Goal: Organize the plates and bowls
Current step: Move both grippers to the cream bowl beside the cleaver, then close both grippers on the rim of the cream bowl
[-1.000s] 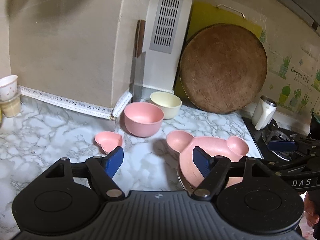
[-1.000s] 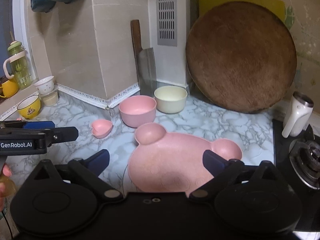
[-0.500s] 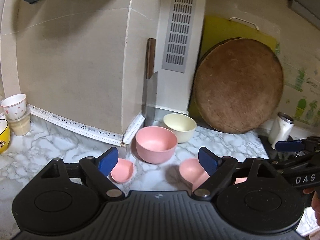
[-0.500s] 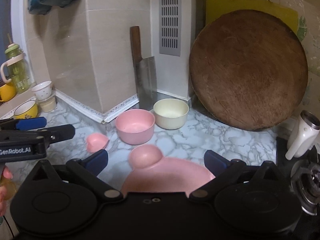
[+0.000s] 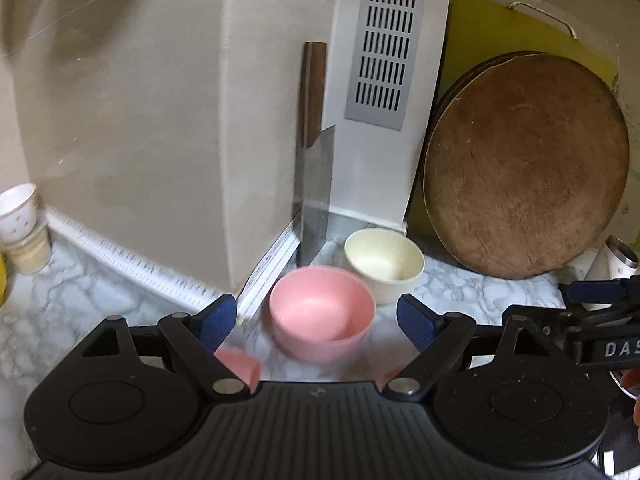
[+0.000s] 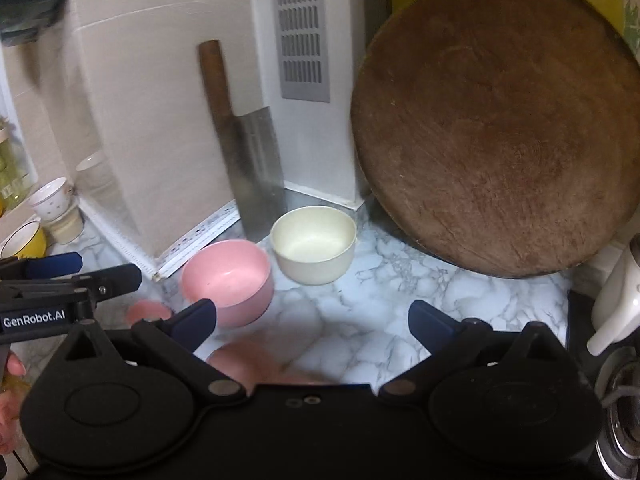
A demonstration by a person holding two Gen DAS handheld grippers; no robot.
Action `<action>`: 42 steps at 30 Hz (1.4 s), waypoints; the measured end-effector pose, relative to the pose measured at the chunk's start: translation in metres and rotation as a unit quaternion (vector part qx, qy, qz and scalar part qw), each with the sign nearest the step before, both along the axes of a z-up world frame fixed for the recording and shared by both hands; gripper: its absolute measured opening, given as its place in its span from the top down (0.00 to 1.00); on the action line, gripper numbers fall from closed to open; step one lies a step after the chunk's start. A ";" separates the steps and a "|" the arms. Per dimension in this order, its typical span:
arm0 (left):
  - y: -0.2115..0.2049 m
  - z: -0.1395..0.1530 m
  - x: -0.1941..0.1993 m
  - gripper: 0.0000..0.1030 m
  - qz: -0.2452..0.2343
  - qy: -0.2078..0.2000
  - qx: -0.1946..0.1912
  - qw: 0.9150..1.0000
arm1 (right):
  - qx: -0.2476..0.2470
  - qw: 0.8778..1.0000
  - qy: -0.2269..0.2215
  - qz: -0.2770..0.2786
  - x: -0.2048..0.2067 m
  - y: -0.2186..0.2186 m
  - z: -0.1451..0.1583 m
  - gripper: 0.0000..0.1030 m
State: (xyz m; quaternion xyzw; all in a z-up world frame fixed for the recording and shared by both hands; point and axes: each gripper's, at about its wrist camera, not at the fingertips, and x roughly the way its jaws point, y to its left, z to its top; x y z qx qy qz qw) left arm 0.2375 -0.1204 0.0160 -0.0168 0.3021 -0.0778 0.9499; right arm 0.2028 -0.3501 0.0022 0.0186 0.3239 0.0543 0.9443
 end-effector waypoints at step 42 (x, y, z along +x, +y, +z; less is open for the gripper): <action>-0.086 -0.080 0.210 0.59 -0.048 0.116 0.068 0.990 | 0.042 0.992 0.115 -0.013 0.187 -0.037 -0.077 0.67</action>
